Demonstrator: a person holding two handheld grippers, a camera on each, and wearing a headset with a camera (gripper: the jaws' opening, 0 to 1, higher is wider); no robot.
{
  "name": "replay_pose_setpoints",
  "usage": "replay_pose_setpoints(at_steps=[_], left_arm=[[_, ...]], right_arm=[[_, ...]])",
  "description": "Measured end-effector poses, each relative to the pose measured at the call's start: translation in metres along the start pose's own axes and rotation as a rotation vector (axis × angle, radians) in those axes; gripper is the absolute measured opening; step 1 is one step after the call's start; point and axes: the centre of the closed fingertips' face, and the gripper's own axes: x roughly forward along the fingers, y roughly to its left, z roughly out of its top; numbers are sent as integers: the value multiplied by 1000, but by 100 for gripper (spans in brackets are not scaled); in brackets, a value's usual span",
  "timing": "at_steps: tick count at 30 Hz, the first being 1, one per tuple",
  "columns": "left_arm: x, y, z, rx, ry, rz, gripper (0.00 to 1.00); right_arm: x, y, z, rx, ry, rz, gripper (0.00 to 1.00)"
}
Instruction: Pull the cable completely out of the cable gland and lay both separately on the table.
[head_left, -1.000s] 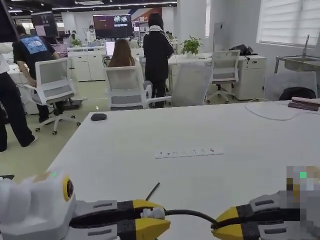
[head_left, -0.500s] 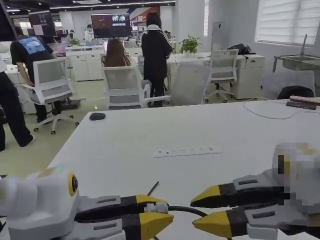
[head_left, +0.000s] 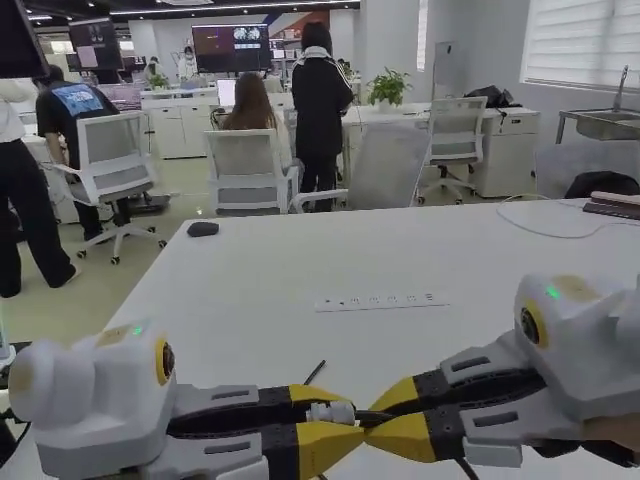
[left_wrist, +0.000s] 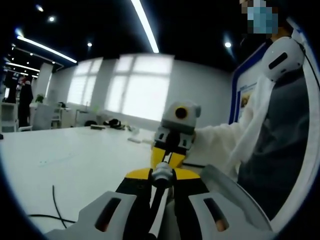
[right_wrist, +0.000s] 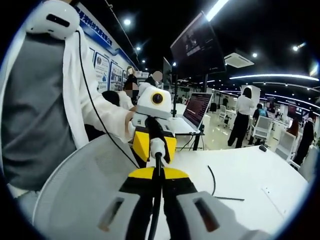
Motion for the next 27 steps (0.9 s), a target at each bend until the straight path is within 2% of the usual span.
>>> replay_pose_setpoints(at_steps=[10, 13, 18, 21, 24, 27], left_arm=[[2, -2, -2, 15, 13, -5, 17], [3, -3, -2, 24, 21, -11, 17], [3, -3, 0, 29, 20, -13, 17], [3, -2, -1, 39, 28, -11, 17], [2, -1, -2, 40, 34, -9, 17], [-3, 0, -1, 39, 29, -1, 17]], right_arm=[[-2, 2, -6, -3, 20, 3, 2], [-2, 3, -11, -11, 52, 8, 2], [-2, 2, -10, 12, 40, 1, 2], [-2, 2, -11, 28, 55, 4, 2], [-1, 1, -13, -8, 76, -3, 2], [-4, -2, -15, -3, 81, -15, 2]])
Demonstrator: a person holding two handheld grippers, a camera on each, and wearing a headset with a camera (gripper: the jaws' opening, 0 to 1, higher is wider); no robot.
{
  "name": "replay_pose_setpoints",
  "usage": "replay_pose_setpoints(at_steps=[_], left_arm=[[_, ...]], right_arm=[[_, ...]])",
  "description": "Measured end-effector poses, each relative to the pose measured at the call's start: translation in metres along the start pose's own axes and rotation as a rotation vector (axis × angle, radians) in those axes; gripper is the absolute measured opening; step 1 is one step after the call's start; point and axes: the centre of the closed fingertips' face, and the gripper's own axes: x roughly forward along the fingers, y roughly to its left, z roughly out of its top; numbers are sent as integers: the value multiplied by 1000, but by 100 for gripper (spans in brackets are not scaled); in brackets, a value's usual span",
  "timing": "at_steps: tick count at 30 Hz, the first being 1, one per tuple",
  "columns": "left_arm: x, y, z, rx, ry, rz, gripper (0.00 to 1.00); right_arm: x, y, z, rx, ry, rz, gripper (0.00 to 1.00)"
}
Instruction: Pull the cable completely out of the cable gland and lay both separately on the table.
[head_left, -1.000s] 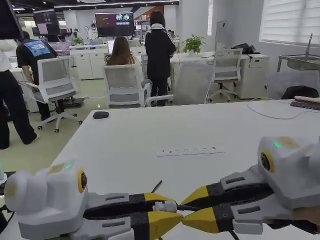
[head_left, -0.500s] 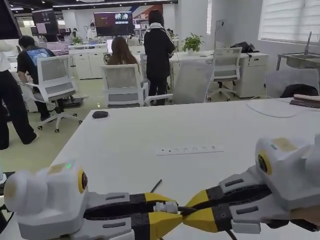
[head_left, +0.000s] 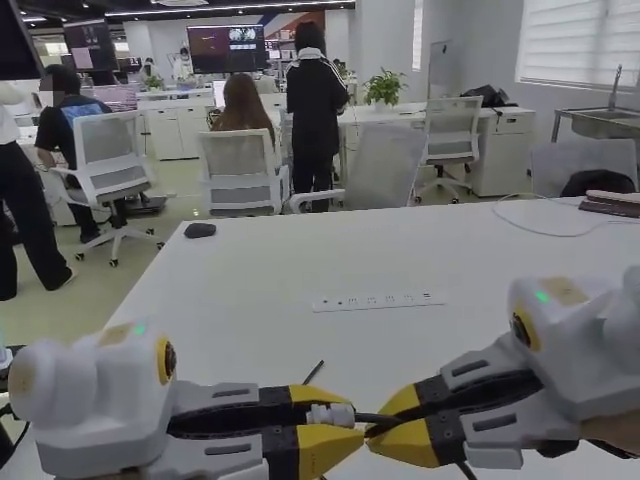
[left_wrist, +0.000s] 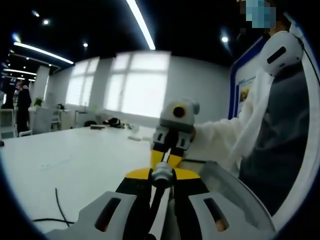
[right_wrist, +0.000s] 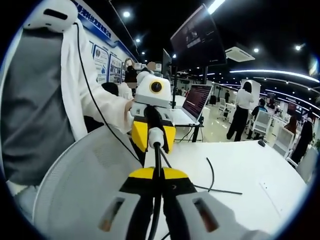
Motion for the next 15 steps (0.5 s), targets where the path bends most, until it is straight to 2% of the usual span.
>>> replay_pose_setpoints(at_steps=[9, 15], left_arm=[[-16, 9, 6, -20, -38, 39, 17], [-22, 12, 7, -22, -39, 61, 17]], right_arm=[[-17, -11, -14, 6, 26, -52, 2], [-28, -18, -30, 25, 51, -86, 2]])
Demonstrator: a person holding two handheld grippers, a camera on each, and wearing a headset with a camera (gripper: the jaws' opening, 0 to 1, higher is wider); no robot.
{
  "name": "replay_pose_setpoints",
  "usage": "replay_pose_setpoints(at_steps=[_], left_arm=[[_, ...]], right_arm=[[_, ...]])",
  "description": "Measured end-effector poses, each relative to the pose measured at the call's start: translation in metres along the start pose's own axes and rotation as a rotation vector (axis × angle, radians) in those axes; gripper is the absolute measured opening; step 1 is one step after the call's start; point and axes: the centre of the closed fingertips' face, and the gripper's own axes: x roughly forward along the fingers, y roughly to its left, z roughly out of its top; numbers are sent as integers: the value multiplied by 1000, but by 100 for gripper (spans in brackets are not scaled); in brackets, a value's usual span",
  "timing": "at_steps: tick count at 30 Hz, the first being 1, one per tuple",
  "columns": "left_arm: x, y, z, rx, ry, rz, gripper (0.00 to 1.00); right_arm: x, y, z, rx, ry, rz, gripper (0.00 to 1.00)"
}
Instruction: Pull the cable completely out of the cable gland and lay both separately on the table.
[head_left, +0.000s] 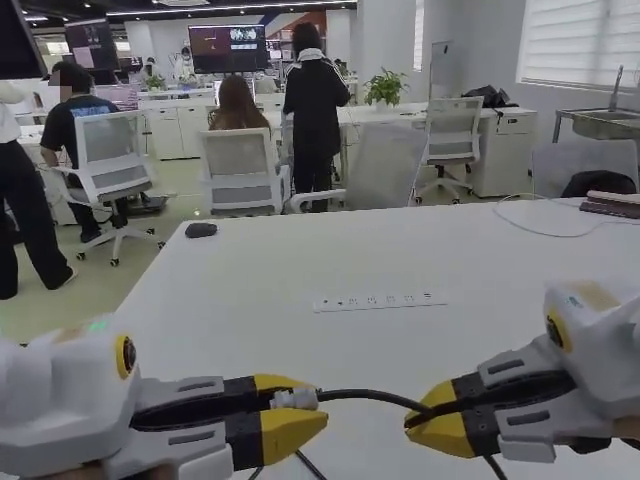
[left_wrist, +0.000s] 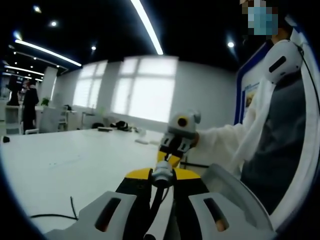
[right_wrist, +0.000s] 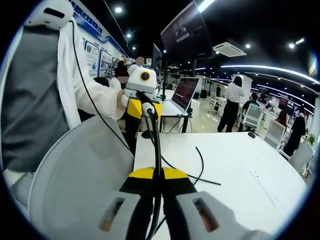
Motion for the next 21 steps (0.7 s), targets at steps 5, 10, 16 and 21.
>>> replay_pose_setpoints(at_steps=[5, 10, 16, 21], left_arm=[[-3, 2, 0, -1, -1, 9, 17], [-4, 2, 1, -6, -4, 11, 16], [-3, 2, 0, -7, 1, 9, 17], [-1, 2, -2, 0, 20, 13, 16]], right_arm=[[-8, -6, -14, 24, 16, -29, 2], [-12, -8, -24, 51, 15, -43, 2], [-9, -8, -27, 58, 15, -47, 2], [-10, -6, -30, 63, 24, -40, 2]])
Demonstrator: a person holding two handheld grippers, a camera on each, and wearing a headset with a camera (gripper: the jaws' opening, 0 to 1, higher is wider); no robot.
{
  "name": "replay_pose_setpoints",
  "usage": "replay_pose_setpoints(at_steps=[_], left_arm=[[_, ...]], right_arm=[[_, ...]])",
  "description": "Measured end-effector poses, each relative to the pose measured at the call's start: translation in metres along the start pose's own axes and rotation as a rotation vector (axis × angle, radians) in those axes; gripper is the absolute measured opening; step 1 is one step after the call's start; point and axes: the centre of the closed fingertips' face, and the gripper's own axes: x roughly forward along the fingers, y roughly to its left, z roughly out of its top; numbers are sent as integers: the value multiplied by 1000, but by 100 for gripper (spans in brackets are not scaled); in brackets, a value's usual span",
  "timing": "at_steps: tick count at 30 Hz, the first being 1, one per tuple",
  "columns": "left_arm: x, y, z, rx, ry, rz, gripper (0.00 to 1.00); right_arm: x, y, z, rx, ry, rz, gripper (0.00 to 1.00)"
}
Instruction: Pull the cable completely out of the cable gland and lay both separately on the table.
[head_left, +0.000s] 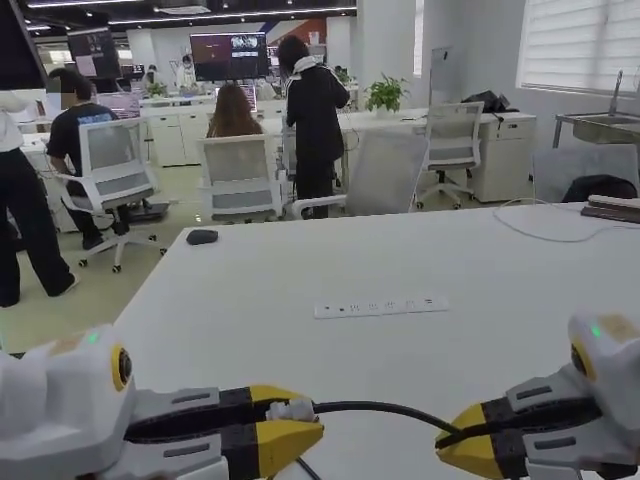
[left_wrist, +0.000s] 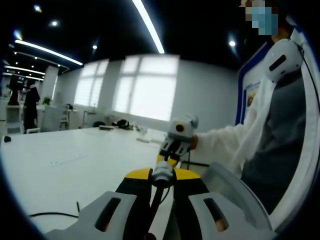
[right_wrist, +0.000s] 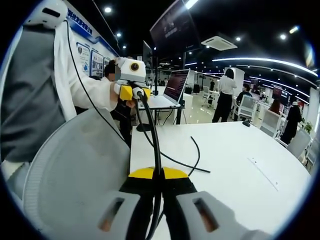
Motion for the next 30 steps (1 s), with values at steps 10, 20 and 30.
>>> replay_pose_setpoints(at_steps=[10, 20, 30], left_arm=[[0, 3, 0, -19, 4, 21, 16], [12, -2, -2, -7, 21, 2, 16], [19, -6, 1, 1, 13, -24, 16]], right_arm=[[-1, -1, 14, 21, -26, 1, 8], [20, 8, 64, -32, -105, 52, 20], [41, 21, 67, -74, -71, 120, 18]])
